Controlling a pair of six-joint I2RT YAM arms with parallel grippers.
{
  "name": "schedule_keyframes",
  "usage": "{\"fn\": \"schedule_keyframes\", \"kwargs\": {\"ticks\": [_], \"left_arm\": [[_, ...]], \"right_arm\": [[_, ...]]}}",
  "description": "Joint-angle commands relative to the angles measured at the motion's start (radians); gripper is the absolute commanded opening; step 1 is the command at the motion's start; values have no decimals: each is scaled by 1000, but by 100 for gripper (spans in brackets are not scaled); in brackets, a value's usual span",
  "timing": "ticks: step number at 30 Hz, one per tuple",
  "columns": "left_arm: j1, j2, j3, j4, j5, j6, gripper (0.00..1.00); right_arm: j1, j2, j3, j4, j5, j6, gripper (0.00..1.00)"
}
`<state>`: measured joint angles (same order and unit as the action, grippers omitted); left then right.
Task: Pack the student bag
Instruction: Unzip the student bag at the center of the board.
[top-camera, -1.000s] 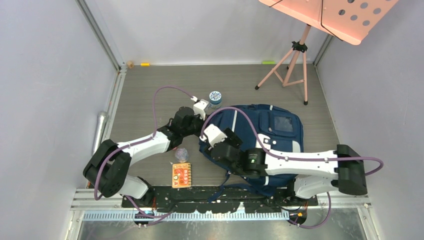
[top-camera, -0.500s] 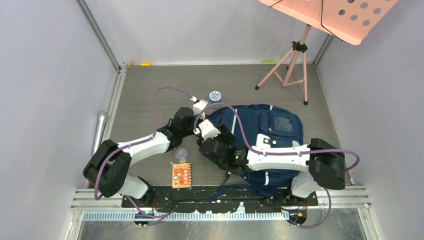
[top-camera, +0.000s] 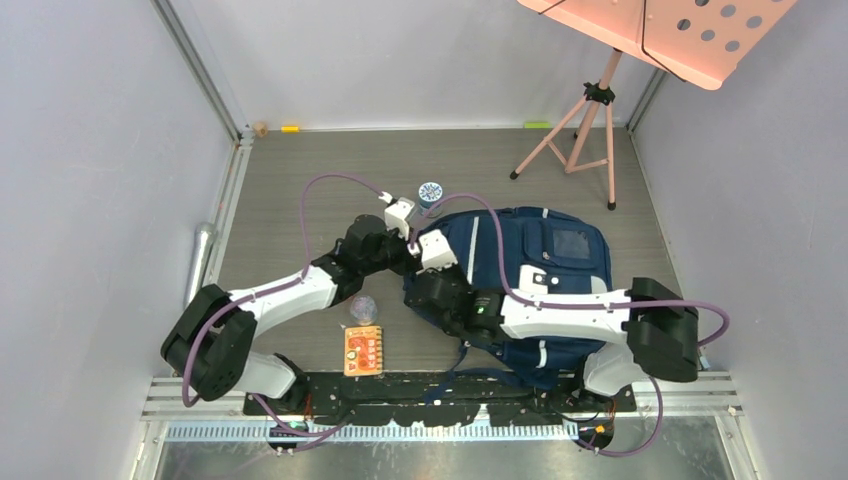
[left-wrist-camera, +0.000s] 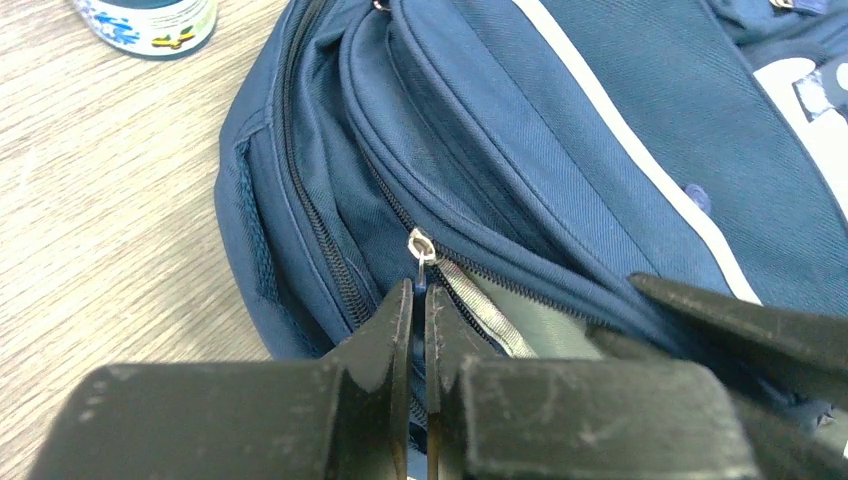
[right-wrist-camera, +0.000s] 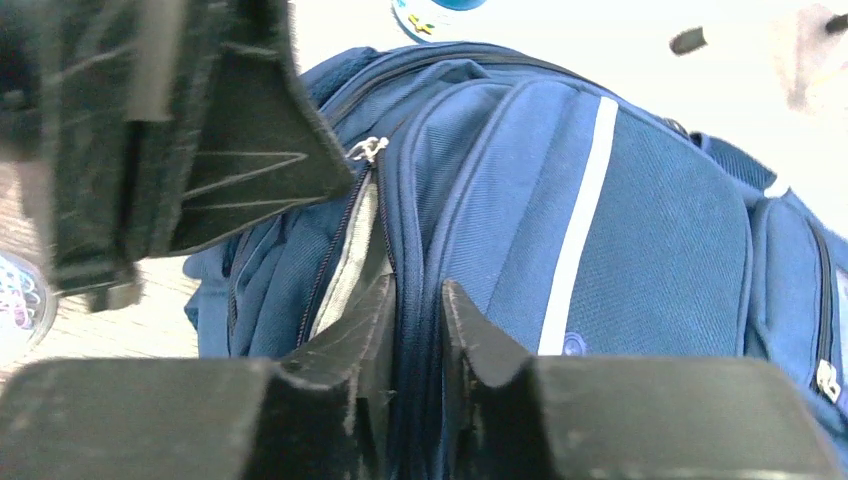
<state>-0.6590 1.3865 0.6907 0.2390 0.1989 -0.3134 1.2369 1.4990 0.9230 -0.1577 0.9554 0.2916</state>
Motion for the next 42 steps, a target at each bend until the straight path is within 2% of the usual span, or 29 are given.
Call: {"fn": "schedule_keyframes", "kwargs": {"ticks": [1, 3, 5, 9, 15, 22, 25, 42], "left_arm": [[-2, -48, -11, 45, 0, -8, 0], [-2, -47, -10, 42, 0, -10, 0], [-2, -44, -5, 41, 1, -13, 0], [-3, -30, 11, 46, 15, -24, 0], [-16, 4, 32, 77, 25, -47, 0], [-23, 68, 107, 23, -139, -32, 0], [-14, 93, 143, 15, -156, -21, 0], [13, 353, 335, 166, 4, -11, 0]], "right_arm": [[-60, -102, -53, -162, 125, 52, 13], [-62, -149, -68, -178, 97, 50, 4], [-63, -208, -81, -191, 62, 40, 1], [-62, -374, -98, -219, -51, 13, 1], [-62, -505, -77, -347, -172, 12, 1], [-61, -576, 9, -508, -331, 21, 0], [-60, -613, 37, -549, -352, 30, 1], [-61, -699, 82, -574, -400, 14, 0]]}}
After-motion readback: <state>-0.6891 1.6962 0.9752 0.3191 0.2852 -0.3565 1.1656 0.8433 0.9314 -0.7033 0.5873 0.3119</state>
